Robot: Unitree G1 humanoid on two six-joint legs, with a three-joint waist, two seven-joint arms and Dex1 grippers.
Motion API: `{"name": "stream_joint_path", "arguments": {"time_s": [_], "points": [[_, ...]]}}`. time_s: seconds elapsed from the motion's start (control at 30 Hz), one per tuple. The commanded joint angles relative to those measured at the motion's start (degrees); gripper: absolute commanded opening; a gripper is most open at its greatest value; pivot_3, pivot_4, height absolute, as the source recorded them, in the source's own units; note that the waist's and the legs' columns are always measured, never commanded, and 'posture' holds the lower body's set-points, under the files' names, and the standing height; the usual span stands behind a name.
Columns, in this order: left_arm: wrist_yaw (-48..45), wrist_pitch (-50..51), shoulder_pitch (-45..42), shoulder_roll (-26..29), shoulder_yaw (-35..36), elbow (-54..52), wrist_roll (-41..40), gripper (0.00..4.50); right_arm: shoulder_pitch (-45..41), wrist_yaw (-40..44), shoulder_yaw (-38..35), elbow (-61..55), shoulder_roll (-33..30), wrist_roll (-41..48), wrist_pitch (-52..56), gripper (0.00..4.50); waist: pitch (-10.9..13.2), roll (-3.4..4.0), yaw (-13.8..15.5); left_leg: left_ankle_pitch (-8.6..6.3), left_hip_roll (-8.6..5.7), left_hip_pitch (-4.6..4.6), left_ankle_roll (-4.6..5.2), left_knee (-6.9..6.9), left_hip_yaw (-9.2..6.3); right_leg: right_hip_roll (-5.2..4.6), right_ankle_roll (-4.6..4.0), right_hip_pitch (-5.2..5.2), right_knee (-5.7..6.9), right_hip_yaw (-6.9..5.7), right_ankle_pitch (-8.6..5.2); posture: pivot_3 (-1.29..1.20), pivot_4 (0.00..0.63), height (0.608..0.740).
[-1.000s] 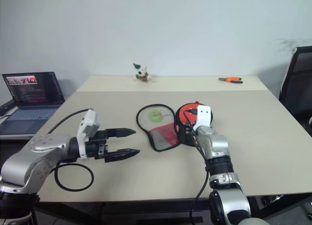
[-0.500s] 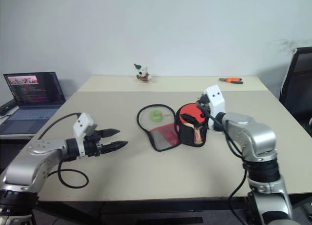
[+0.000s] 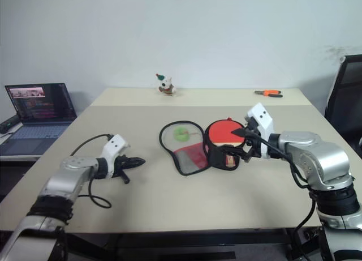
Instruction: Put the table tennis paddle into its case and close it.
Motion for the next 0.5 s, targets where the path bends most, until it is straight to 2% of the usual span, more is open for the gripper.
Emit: {"name": "stream_joint_path", "arguments": {"time_s": [0.03,0.13,0.3,0.5], "points": [[3.7,-4.4,-4.9,-2.3,0.1,7.3,3.1,0.05,-0.8,-0.3,-0.7,-0.3,-0.1,-0.1,-1.9,4.5,0.0,-0.01,0.0,0.0,0.0,-0.02,0.0,0.02,0.0,0.0,0.02,0.0,-0.01,0.0,0.01,0.0,0.15,0.74],[7.3,-8.6,-9.9,-6.4,-0.8,17.2,5.8,0.05,-0.9,-0.6,-0.5,0.2,0.2,-0.8,-2.2,4.5,0.0,-0.02,0.0,0.0,-0.05,-0.03,0.0,0.07,0.01,-0.02,0.04,0.0,0.0,-0.01,0.02,0.0,0.15,0.74],[11.8,-13.6,-15.2,-10.1,-1.0,29.5,9.1,0.05,-1.1,-1.2,-0.3,0.7,0.1,-1.1,-2.6,4.5,0.0,-0.03,-0.1,0.0,-0.08,-0.06,0.0,0.11,0.05,-0.04,0.07,0.0,0.0,0.01,0.04,0.0,0.15,0.74],[15.0,-16.3,-19.7,-13.9,-0.5,37.1,10.9,0.05,-0.9,-2.2,-0.9,0.7,-0.1,-1.4,-2.5,4.5,0.0,-0.04,0.0,0.0,-0.1,-0.06,0.01,0.42,0.02,-0.07,0.09,0.01,0.31,0.0,0.03,0.0,0.15,0.74]]}}
